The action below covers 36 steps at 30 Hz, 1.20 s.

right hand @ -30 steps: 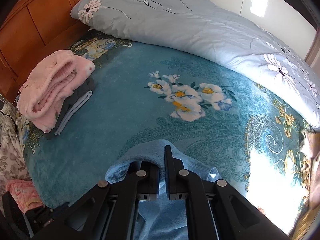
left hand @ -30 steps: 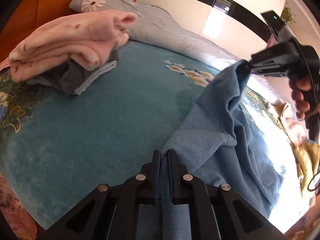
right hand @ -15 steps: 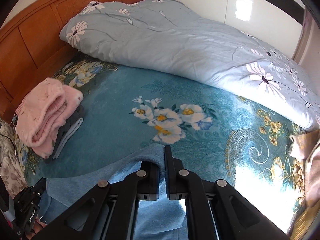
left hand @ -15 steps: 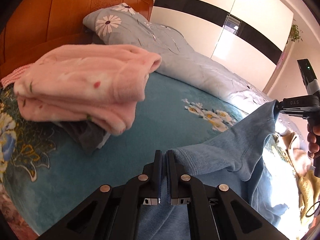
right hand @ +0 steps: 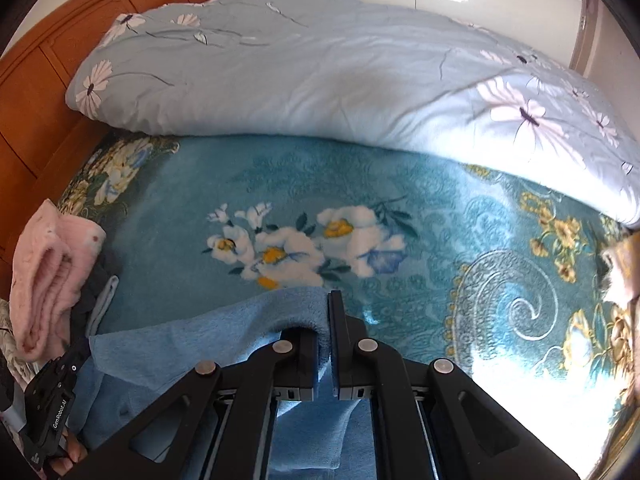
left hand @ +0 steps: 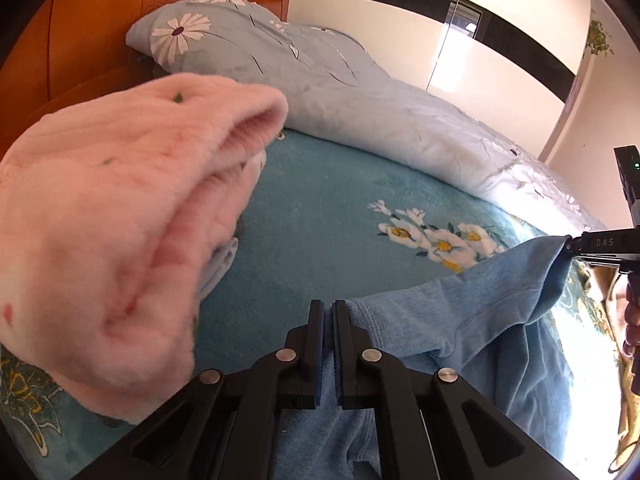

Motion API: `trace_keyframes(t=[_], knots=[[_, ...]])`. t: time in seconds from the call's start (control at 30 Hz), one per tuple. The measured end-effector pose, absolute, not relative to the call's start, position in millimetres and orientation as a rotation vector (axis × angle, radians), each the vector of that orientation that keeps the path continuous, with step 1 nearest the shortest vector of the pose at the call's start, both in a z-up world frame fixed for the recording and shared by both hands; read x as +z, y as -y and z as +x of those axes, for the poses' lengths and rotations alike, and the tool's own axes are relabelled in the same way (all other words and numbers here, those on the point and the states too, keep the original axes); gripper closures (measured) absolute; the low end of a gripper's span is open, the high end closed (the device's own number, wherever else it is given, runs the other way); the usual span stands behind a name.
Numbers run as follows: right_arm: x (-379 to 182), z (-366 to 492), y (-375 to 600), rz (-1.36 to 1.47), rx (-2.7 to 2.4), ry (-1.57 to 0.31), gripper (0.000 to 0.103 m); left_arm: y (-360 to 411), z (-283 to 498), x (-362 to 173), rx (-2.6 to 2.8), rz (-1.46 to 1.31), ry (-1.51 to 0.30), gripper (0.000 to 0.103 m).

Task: Fold clothes
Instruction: 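Lower the sweatshirt flat onto the blanket and open both grippers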

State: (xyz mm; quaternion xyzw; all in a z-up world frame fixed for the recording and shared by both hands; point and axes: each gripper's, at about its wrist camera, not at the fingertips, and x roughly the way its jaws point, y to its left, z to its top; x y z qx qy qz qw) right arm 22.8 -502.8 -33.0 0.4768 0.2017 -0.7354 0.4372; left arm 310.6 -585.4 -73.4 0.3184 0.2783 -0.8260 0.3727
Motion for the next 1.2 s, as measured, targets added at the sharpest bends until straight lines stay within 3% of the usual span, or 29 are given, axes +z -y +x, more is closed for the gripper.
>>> trace_keyframes(t=[0.07, 0.13, 0.2, 0.23, 0.27, 0.43, 0.73, 0.97, 1.03, 1.1, 1.2], knots=[[-47.1, 25.7, 504.5, 1.194, -1.815, -0.513, 0.098, 584.1, 310.0, -83.0, -2.107, 0.836, -0.73, 0.097], [-52.8, 29.8, 504.2, 1.195, -1.77, -0.52, 0.091, 582.8, 312.3, -90.3, -2.094, 0.857, -0.758, 0.092], [-49.7, 37.1, 501.4, 1.157, -1.759, -0.547, 0.059, 578.5, 317.7, -92.6, -2.086, 0.864, -0.787, 0.072], [-46.2, 41.7, 498.9, 1.131, -1.751, -0.557, 0.055, 574.4, 321.2, -92.5, -2.087, 0.862, -0.796, 0.06], [-42.9, 46.9, 493.2, 1.117, -1.745, -0.557, 0.055, 567.9, 324.5, -89.6, -2.093, 0.848, -0.789, 0.056], [-37.0, 80.9, 460.6, 1.076, -1.664, -0.557, 0.055, 529.8, 343.7, -76.3, -2.106, 0.791, -0.771, 0.042], [-103.9, 176.9, 410.7, 1.149, -1.434, -0.733, 0.055, 476.3, 393.9, -87.3, -2.097, 0.787, -0.868, 0.04], [-108.0, 198.0, 406.0, 1.109, -1.471, -0.803, 0.056, 469.5, 404.8, -87.8, -2.083, 0.762, -0.92, 0.04], [-109.0, 199.5, 405.7, 1.092, -1.491, -0.84, 0.067, 470.0, 401.2, -87.7, -2.093, 0.764, -0.928, 0.04], [-107.7, 199.2, 404.2, 1.088, -1.508, -0.846, 0.085, 470.8, 397.4, -88.5, -2.099, 0.768, -0.927, 0.04], [-103.3, 185.5, 400.7, 1.119, -1.514, -0.794, 0.096, 471.4, 393.3, -89.8, -2.102, 0.768, -0.929, 0.04]])
